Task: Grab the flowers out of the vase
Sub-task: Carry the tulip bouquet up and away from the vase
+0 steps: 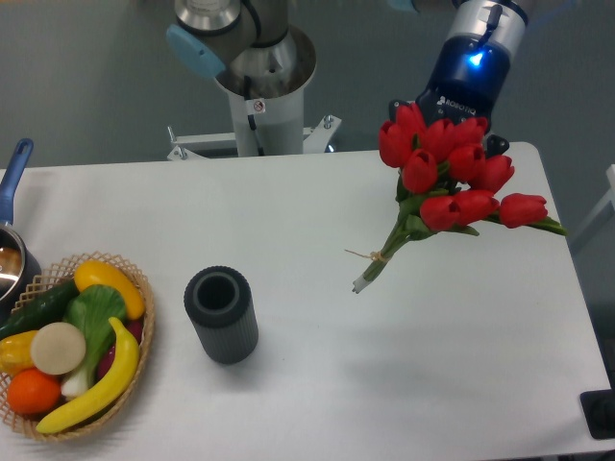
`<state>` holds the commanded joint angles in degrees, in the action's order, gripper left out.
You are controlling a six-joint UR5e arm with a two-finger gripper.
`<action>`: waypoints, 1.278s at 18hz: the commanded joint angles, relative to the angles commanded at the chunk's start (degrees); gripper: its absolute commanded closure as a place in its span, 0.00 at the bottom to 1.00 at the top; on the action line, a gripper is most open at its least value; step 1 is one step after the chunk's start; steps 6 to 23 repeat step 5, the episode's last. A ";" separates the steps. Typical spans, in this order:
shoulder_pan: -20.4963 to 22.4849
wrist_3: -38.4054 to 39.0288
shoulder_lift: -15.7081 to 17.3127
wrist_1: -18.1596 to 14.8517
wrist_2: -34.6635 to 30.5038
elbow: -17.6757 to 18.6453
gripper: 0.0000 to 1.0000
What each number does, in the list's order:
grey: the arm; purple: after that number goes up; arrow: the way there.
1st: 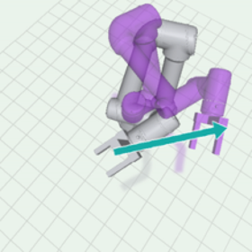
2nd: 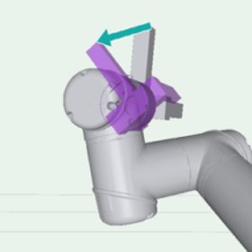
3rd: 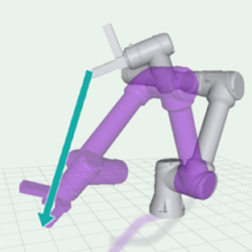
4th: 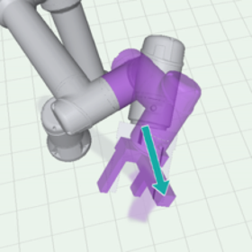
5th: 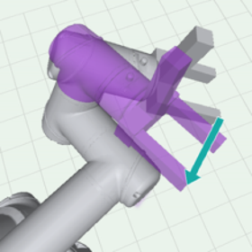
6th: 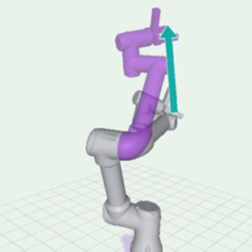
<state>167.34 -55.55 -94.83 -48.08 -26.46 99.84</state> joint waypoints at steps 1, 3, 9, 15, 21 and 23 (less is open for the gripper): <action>0.00 0.00 0.00 0.00 0.00 0.00 0.65; 0.00 -0.18 0.00 -0.09 0.00 0.17 0.65; 0.18 -0.18 0.00 0.00 0.00 0.18 0.65; 0.18 -0.18 0.00 0.00 0.00 0.18 0.65; 0.18 -0.18 0.00 0.00 0.00 0.18 0.65; 0.18 -0.18 0.00 0.00 0.00 0.18 0.65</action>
